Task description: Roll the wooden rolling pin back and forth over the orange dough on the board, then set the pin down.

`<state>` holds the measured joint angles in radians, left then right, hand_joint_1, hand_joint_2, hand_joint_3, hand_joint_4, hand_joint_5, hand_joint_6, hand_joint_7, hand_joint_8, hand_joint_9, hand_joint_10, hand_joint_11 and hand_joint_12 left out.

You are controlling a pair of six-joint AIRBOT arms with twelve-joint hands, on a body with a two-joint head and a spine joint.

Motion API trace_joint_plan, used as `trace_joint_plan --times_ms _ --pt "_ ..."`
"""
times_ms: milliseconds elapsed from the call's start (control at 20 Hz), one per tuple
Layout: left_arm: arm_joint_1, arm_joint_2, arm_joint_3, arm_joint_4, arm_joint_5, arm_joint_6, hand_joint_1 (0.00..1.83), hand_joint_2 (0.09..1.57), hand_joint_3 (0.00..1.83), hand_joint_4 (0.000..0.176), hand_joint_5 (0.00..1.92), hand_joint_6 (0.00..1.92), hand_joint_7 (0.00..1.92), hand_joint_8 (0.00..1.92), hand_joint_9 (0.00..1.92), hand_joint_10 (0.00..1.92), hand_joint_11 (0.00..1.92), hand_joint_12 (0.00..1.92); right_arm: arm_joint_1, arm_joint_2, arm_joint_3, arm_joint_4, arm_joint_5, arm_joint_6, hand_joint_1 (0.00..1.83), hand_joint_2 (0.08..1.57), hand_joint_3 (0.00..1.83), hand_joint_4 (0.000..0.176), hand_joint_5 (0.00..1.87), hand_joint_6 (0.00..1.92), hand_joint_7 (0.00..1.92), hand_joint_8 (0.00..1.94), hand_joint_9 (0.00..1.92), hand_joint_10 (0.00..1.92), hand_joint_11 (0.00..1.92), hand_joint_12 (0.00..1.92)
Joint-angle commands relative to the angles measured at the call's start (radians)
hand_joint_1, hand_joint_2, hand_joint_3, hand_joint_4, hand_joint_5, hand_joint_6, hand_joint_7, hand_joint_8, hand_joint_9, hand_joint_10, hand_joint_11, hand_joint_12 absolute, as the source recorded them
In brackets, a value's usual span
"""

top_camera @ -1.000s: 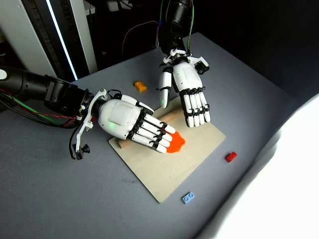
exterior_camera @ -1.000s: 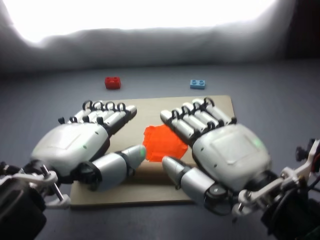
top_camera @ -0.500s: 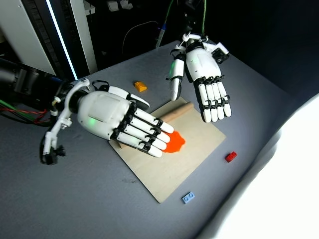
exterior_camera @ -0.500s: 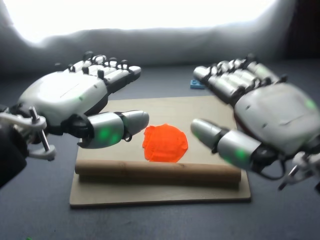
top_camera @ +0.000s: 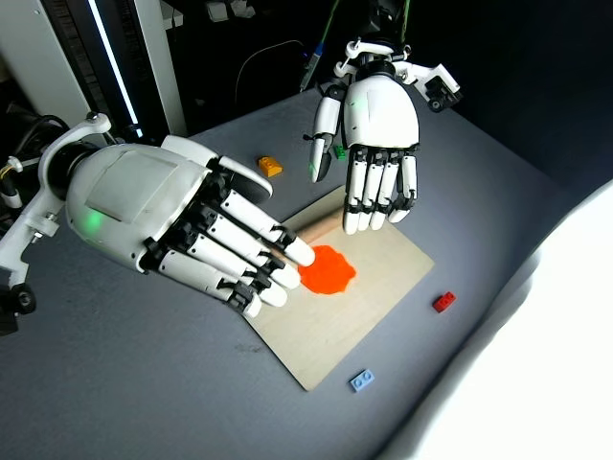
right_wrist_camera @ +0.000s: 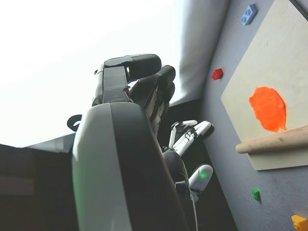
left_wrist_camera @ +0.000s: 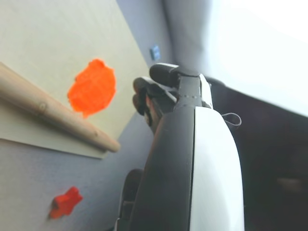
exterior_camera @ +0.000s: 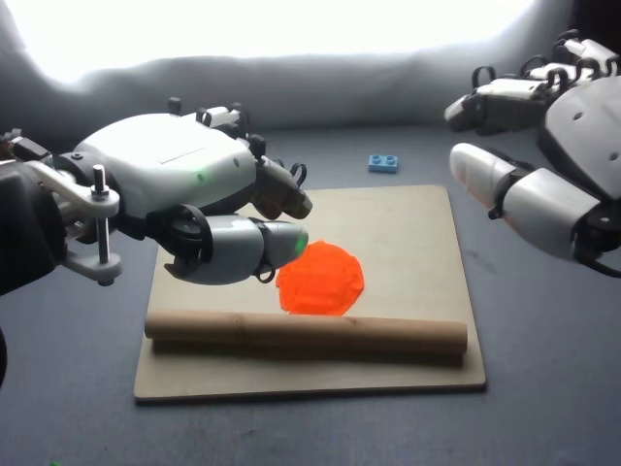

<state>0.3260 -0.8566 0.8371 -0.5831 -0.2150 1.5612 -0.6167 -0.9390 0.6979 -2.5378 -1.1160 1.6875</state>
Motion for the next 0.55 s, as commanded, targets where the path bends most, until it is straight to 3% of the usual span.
trace_joint_plan --times_ms 0,50,100,250,450,500 --pt "-0.014 0.007 0.004 0.006 -0.072 0.004 0.0 1.53 0.0 0.0 0.71 0.16 0.53 0.86 0.35 1.23 0.06 1.55 0.001 0.008 -0.003 -0.067 -0.108 0.007 0.18 1.47 0.0 0.0 0.53 1.1 0.67 1.01 0.53 1.36 0.36 1.72" --pt "-0.017 0.007 0.003 0.002 -0.081 0.004 0.0 1.53 0.0 0.0 0.55 0.62 0.47 1.13 0.38 1.35 0.11 1.61 -0.005 0.013 -0.004 -0.067 -0.109 0.007 0.16 1.49 0.01 0.0 0.54 1.27 0.65 1.24 0.55 1.51 0.41 1.81" --pt "-0.023 0.007 0.003 0.002 -0.082 0.004 0.0 1.54 0.0 0.0 0.45 0.94 0.44 1.31 0.36 1.48 0.13 1.69 -0.007 0.015 -0.004 -0.067 -0.11 0.007 0.18 1.5 0.0 0.0 0.56 1.35 0.67 1.36 0.57 1.59 0.44 1.9" --pt "-0.039 0.01 -0.007 0.002 -0.082 0.008 0.0 1.57 0.01 0.0 0.38 1.45 0.43 1.64 0.4 1.74 0.22 1.91 -0.02 0.009 -0.007 -0.068 -0.132 -0.002 0.22 1.52 0.0 0.0 0.6 1.56 0.75 1.55 0.63 1.69 0.55 1.92" --pt "-0.043 0.019 -0.014 -0.013 -0.093 0.007 0.0 1.57 0.02 0.0 0.42 1.59 0.46 1.74 0.42 1.82 0.24 1.92 -0.045 0.003 -0.009 -0.103 -0.137 0.002 0.24 1.52 0.0 0.0 0.64 1.58 0.78 1.62 0.66 1.74 0.55 1.92" --pt "-0.045 0.02 -0.013 -0.013 -0.093 0.008 0.0 1.57 0.02 0.0 0.47 1.61 0.52 1.77 0.46 1.85 0.31 1.92 -0.04 0.006 -0.009 -0.103 -0.131 -0.004 0.26 1.53 0.0 0.0 0.69 1.67 0.81 1.69 0.7 1.81 0.56 1.92"
